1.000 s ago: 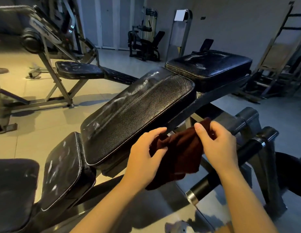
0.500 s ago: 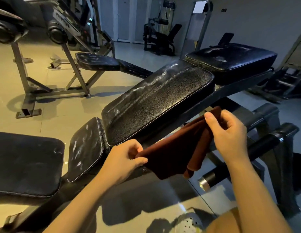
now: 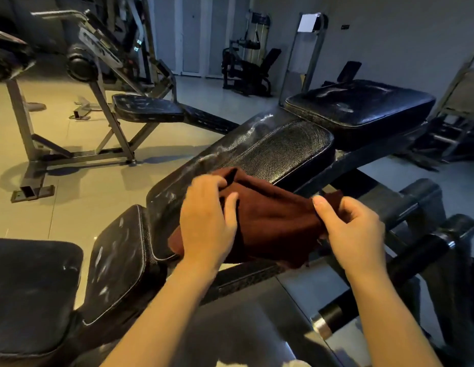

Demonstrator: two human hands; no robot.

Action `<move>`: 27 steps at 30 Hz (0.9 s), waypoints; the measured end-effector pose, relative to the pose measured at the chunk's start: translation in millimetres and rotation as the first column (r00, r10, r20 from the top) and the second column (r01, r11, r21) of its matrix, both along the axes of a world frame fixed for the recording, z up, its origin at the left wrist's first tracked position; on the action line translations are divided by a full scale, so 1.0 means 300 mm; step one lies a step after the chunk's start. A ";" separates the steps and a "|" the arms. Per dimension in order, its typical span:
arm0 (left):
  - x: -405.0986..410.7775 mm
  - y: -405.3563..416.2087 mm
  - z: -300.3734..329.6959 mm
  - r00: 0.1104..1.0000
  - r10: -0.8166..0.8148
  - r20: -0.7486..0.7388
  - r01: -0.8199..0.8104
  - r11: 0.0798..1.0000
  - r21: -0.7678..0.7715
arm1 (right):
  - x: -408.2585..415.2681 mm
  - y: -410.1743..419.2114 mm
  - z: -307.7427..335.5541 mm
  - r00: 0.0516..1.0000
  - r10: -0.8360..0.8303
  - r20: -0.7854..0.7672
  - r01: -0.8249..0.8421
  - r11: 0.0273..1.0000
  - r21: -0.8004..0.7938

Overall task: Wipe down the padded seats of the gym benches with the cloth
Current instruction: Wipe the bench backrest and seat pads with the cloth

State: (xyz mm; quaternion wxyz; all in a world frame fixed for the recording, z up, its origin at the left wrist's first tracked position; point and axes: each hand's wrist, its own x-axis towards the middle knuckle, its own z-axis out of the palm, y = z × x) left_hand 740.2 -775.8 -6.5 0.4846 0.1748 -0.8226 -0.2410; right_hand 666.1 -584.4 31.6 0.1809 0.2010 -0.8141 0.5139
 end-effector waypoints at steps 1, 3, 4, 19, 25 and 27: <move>0.015 0.021 -0.045 0.998 -0.015 0.066 0.018 0.999 -0.045 | -0.006 0.000 -0.004 1.000 -0.006 0.003 0.006 1.000 0.011; 0.032 0.042 -0.105 0.974 0.003 0.228 0.034 0.987 -0.159 | -0.022 0.000 -0.010 1.000 -0.016 0.016 0.016 1.000 0.026; 0.028 0.045 -0.114 0.957 0.023 0.290 0.034 0.982 -0.188 | -0.030 0.000 -0.010 0.999 -0.017 0.029 0.016 0.999 0.031; -0.503 0.087 0.346 0.793 -0.362 0.491 0.494 0.853 -0.169 | -0.192 0.078 0.061 0.953 0.023 0.303 0.128 0.874 -0.469; -0.409 0.086 0.274 0.809 -0.440 0.389 0.582 0.694 -0.424 | -0.186 0.113 0.053 0.938 0.004 0.347 0.186 0.838 -0.513; -0.383 0.076 0.229 0.815 -0.438 0.379 0.579 0.586 -0.568 | -0.175 0.127 0.044 0.933 0.016 0.361 0.184 0.839 -0.512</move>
